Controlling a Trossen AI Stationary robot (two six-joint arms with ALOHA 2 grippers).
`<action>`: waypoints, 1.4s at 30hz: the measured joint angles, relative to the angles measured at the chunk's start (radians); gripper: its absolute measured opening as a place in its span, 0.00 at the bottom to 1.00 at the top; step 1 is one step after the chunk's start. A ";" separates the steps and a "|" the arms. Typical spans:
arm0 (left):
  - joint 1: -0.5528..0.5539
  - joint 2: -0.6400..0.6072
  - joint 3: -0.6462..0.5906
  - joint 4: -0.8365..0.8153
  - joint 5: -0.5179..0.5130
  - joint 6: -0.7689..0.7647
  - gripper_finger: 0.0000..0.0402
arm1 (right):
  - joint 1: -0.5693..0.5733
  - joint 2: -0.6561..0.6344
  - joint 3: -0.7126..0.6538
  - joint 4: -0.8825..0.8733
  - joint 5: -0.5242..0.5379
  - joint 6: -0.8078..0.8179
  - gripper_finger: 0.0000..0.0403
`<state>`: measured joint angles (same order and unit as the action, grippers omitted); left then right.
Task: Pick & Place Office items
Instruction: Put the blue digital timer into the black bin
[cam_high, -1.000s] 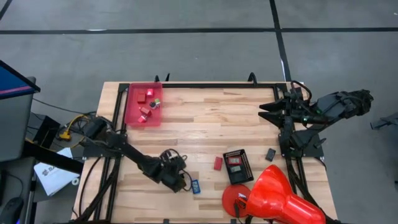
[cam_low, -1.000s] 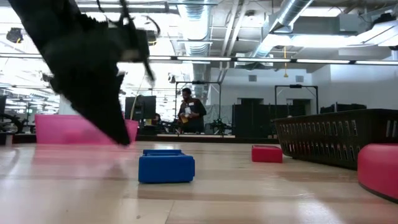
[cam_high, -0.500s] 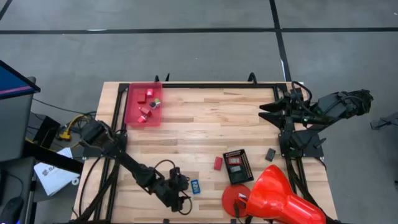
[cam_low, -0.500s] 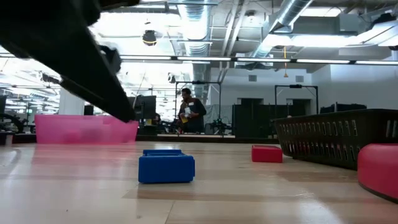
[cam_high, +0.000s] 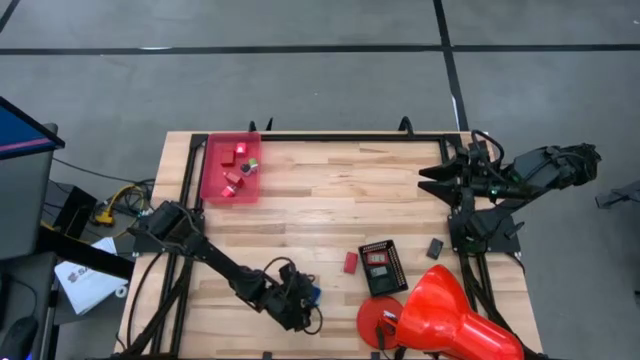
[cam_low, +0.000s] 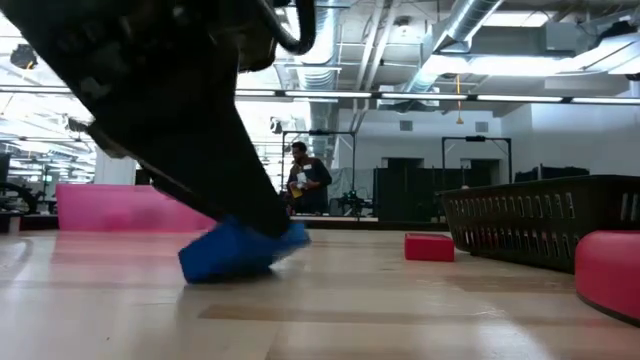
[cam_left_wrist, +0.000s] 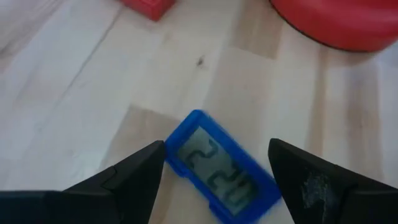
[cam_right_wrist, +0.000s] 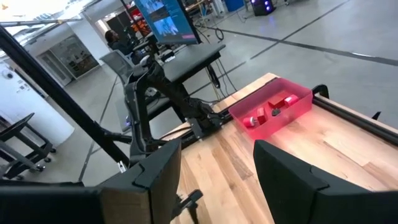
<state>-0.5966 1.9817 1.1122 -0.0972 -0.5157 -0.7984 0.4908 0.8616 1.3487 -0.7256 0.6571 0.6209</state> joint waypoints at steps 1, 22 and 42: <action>0.007 0.010 0.001 0.003 0.000 -0.007 0.71 | 0.000 0.000 0.000 -0.001 -0.003 0.000 0.49; 0.127 0.005 -0.001 -0.185 0.036 -0.086 0.59 | 0.064 -0.025 0.000 -0.015 -0.003 -0.010 0.49; 0.255 -0.119 -0.004 0.201 0.172 0.215 0.42 | 0.170 -0.024 0.000 0.028 0.126 -0.023 0.49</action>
<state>-0.3417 1.8631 1.1087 0.1042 -0.3435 -0.5833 0.6607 0.8372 1.3491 -0.6976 0.7828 0.5981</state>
